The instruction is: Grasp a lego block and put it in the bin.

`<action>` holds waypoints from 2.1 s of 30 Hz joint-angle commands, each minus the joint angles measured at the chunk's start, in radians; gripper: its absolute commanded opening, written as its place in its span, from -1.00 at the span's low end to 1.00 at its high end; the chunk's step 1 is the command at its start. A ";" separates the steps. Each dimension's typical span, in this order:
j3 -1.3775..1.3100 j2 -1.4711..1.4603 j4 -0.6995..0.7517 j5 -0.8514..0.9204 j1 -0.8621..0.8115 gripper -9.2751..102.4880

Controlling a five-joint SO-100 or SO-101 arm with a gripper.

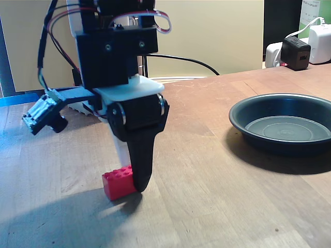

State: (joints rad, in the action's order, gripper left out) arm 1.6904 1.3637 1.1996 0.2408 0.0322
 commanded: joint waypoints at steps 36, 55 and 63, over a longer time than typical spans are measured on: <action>0.272 0.563 0.144 -0.571 0.434 -0.84; 0.141 0.456 0.144 -1.097 0.818 -0.84; -0.124 0.192 0.146 -1.233 0.874 -0.84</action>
State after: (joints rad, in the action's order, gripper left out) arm 1.6736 1.6122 1.3376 -0.9664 0.8897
